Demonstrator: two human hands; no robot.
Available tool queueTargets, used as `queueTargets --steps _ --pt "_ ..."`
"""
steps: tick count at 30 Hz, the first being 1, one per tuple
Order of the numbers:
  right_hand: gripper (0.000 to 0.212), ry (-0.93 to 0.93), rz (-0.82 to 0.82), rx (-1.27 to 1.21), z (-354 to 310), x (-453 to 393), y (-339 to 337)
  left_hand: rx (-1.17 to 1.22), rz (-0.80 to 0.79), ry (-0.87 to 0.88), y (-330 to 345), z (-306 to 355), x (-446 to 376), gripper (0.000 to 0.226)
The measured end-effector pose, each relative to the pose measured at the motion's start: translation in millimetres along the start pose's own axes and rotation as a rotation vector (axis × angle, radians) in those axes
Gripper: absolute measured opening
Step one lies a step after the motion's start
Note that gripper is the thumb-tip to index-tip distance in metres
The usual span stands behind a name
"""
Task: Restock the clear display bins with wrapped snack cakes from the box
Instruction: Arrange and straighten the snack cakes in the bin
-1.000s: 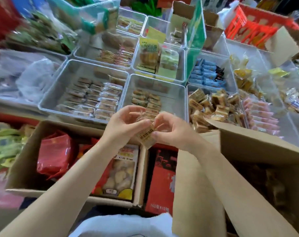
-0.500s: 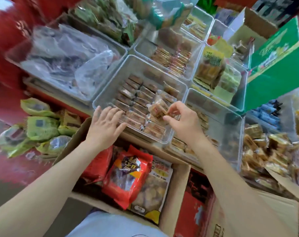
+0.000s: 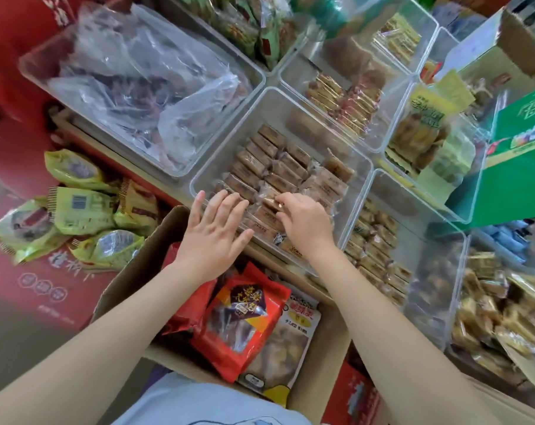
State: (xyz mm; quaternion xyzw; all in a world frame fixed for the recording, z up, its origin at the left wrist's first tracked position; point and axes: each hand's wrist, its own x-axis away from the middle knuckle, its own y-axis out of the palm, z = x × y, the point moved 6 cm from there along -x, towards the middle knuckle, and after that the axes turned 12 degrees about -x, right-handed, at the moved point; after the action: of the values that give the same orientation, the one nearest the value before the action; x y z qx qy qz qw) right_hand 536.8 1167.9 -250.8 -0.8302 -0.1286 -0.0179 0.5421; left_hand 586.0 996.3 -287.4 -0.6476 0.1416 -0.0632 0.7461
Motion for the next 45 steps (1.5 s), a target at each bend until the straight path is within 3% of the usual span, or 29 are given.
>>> queueTargets --steps 4,7,11,16,20,26,30,34,45 --pt "0.026 -0.059 -0.044 0.151 -9.1 2.1 5.0 -0.014 0.007 0.011 1.3 0.4 0.2 0.061" --pt "0.037 -0.045 -0.105 0.284 -8.6 16.6 6.2 -0.025 -0.059 0.018 3.2 -0.9 -1.0 0.063" --pt "0.046 0.083 -0.255 0.18 -2.5 40.3 -1.0 -0.013 -0.175 0.0 0.2 -2.3 -0.7 0.07" --pt "0.032 0.048 0.061 -0.222 3.1 124.9 -76.7 0.098 -0.232 -0.095 -18.4 14.1 -2.3 0.06" --pt "0.016 0.133 0.356 -0.301 40.9 239.7 -146.1 0.436 -0.198 -0.044 -51.7 105.0 23.6 0.055" --pt "0.017 0.365 0.607 -0.232 106.9 411.0 -206.0 0.757 -0.618 0.32 -80.5 307.2 110.3 0.048" --pt "0.017 0.479 0.634 -0.243 152.5 489.4 -208.3 0.911 -0.813 0.382 -94.4 398.9 160.7 0.071" --pt "0.022 0.579 0.432 -0.269 202.8 523.0 -183.6 0.948 -0.865 0.333 -98.4 451.4 180.3 0.104" --pt "0.031 0.652 -0.416 -0.212 288.9 487.5 -54.6 0.988 -0.69 0.165 -83.4 464.0 196.3 0.08"
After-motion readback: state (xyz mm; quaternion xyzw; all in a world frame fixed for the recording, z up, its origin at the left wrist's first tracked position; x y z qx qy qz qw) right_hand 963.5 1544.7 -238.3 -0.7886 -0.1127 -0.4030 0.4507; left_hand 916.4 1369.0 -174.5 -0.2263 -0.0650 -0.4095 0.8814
